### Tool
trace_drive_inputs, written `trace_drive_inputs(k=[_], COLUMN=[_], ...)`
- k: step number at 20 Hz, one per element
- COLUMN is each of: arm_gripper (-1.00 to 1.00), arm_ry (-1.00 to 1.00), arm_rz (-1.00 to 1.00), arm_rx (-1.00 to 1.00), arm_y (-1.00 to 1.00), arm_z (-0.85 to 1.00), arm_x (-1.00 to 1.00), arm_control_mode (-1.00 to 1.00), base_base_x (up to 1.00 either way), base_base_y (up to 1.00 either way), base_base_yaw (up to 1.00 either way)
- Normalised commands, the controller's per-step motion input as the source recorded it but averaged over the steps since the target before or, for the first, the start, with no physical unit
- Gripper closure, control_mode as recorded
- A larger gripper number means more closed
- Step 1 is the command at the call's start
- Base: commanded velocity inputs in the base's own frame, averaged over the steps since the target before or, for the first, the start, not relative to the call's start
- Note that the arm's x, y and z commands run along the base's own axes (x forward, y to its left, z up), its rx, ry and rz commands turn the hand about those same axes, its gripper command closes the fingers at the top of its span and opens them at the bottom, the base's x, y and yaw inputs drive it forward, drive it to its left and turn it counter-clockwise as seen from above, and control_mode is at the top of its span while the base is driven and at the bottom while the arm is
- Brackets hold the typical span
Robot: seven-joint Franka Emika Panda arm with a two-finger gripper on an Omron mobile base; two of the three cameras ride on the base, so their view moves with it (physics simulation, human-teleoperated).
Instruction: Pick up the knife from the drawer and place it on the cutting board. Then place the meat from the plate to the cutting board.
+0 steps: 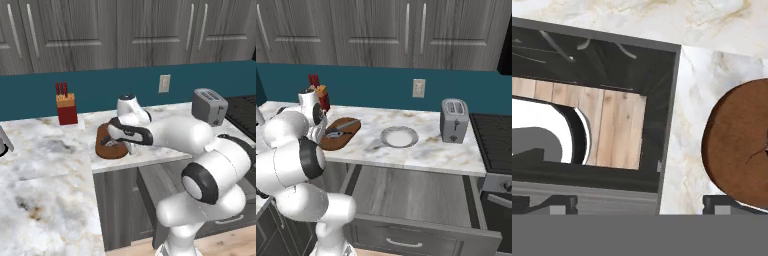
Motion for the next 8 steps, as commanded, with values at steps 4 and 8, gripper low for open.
trace_drive_inputs(k=[4, 8], arm_gripper=[-1.0, -1.0], arm_ry=[-0.09, -0.12], arm_rz=[-0.03, -0.03], arm_rx=[0.0, 0.01], arm_y=[-0.04, 0.0], arm_z=[0.18, 0.07], arm_x=[-0.73, -0.7], arm_control_mode=[-1.0, -1.0], base_base_x=[0.0, 0.0], base_base_y=[0.0, 0.0], base_base_yaw=[0.0, 0.0])
